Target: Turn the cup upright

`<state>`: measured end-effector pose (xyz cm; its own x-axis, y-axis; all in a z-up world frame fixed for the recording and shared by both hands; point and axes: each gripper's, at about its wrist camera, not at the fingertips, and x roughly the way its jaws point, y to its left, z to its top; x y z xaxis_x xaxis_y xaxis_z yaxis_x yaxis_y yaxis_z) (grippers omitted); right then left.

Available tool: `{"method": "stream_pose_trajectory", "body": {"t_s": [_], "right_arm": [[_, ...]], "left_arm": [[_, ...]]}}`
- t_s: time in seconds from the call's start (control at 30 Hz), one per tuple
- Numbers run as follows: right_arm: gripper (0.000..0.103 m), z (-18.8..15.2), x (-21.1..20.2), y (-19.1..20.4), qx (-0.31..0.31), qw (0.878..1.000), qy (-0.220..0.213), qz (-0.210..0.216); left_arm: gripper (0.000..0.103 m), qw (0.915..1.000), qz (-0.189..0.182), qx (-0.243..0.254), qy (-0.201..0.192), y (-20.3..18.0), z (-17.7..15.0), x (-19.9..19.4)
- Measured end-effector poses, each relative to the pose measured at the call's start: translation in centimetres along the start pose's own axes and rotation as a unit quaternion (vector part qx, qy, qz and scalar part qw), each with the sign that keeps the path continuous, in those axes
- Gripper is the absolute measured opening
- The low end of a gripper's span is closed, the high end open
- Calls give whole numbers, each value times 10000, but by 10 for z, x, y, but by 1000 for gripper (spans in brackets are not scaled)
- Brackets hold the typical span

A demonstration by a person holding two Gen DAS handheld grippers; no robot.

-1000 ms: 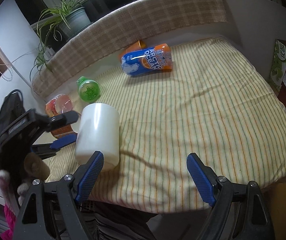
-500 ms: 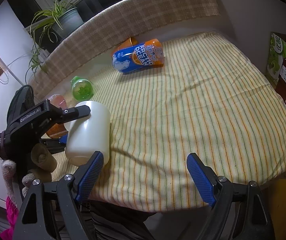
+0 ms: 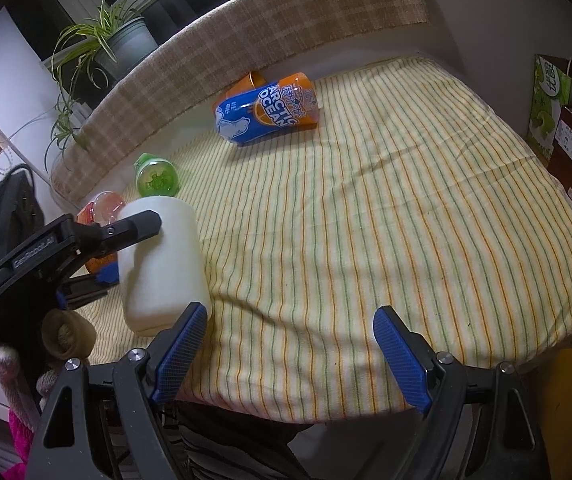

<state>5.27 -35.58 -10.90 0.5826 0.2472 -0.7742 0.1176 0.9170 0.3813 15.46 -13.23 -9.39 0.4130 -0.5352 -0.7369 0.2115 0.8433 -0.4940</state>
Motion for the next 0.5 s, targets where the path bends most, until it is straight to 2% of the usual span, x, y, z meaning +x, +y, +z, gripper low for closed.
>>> {"method": "stream_pose_trajectory", "body": {"t_s": [0.27, 0.5], "right_arm": [[87, -2, -1, 3, -47, 10000, -43, -58], [87, -3, 0, 4, -46, 10000, -16, -55]], "left_arm": [[76, 9967, 343, 569, -466, -17, -5, -19], [76, 9918, 651, 875, -665, -24, -7, -19]]}}
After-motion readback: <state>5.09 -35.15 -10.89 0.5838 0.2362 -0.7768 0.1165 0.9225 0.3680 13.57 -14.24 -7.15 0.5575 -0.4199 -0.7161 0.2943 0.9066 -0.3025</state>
